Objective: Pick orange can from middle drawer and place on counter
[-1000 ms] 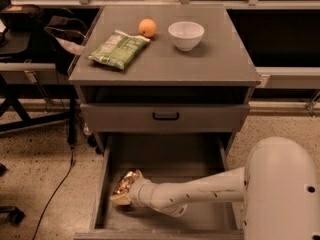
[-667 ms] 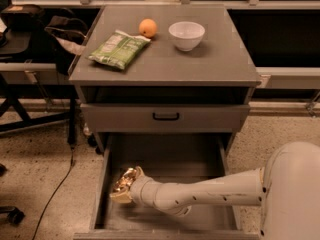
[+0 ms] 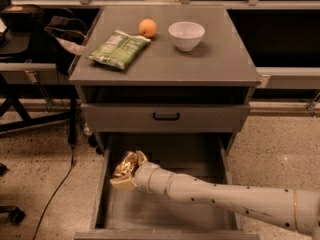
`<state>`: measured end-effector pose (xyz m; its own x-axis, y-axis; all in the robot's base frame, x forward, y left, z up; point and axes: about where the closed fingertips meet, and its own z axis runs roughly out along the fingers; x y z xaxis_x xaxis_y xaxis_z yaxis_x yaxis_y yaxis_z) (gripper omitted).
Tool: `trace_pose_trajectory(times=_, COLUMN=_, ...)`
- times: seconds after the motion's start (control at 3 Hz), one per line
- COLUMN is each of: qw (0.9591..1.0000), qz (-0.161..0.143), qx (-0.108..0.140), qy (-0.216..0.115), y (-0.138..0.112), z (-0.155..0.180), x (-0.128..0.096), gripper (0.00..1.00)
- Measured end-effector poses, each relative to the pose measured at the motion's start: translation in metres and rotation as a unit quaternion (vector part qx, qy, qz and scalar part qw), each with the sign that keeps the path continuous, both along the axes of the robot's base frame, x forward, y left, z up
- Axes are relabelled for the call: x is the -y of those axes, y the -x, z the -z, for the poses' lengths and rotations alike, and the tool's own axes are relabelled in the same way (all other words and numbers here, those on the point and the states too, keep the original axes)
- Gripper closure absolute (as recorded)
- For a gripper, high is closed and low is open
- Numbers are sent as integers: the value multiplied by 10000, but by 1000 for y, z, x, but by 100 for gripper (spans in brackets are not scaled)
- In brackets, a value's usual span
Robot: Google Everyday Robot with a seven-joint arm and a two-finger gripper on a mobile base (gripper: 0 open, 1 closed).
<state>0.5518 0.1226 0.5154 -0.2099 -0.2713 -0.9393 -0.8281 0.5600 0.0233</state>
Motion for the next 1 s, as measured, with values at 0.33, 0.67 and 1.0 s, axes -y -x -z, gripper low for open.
trace_pose_trajectory(times=0.33, qw=9966, qz=65, qx=658, qy=-488, y=-33, z=-46, x=34, gripper=100)
trace_pose_trajectory(times=0.67, qw=9943, qz=146, qx=671, qy=-820, y=-35, z=-63, x=52, gripper=100)
trace_pose_trajectory(times=1.0, qw=9943, qz=146, qx=671, qy=-820, y=-35, z=-63, x=52, gripper=100)
